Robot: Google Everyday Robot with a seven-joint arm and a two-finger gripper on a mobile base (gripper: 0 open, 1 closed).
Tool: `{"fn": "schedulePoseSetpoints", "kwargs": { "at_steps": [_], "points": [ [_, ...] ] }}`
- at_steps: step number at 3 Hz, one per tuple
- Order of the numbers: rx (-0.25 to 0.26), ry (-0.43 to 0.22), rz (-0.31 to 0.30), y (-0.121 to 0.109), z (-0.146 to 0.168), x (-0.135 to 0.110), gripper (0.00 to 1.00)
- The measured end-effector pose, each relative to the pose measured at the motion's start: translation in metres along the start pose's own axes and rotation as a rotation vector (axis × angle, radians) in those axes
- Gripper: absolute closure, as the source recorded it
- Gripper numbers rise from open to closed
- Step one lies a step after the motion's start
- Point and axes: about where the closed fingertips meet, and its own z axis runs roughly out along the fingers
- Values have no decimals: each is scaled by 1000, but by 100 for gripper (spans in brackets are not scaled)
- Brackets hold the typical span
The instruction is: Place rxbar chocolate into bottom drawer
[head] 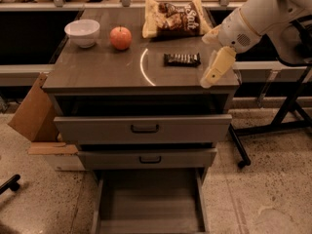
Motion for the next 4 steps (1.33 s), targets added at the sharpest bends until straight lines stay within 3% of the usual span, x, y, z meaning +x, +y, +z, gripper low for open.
{"fn": "schedulePoseSetpoints", "kwargs": {
  "at_steps": [2,4],
  "points": [
    [-5,-42,4,-31,27,-8,0],
    [25,-115,42,-57,42,-13,0]
  ]
}}
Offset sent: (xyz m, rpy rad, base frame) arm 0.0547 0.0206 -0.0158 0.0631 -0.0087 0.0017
